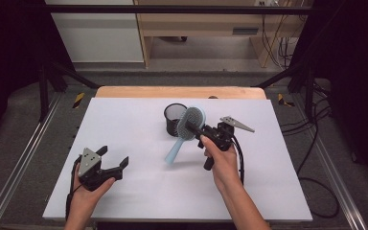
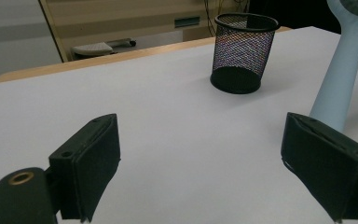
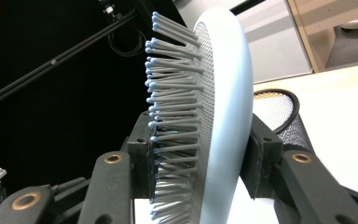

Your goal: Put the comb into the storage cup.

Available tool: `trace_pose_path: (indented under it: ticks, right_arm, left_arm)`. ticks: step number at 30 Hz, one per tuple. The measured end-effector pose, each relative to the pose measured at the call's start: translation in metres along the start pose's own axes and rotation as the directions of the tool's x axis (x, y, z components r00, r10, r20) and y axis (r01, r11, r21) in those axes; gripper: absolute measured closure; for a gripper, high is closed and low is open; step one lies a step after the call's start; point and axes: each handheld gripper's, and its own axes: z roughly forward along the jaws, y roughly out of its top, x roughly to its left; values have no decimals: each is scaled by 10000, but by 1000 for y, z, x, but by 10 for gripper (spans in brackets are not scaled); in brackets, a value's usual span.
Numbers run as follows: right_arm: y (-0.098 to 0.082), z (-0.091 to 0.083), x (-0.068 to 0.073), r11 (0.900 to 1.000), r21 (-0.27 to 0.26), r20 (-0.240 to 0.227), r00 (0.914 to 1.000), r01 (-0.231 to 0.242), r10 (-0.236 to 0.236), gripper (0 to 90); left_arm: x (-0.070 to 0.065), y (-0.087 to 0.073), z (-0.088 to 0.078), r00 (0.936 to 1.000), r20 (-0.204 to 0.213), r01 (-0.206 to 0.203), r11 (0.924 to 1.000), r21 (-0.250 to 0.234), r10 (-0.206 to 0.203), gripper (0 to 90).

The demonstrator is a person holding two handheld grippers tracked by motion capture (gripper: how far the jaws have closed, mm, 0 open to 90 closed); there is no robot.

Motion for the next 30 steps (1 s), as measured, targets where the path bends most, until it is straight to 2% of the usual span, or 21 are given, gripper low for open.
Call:
trace_pose_path:
  ticks: [10,12,30]
  right_arm:
    - [12,5,7,9992,-143,-487,9981,-381,374,533]
    - [15,6,8,9992,-179,-528,9980,-345,335,532]
    - [46,19,11,9980,-565,-464,9986,-284,258,537]
  left_arm:
    - [3,-1,-1,9999,-55,100,9999,-11,-100,116]
    - [3,-1,-1,9999,-56,112,9999,-4,-112,116]
    - [8,-3,0,9998,-82,193,9998,97,-192,113]
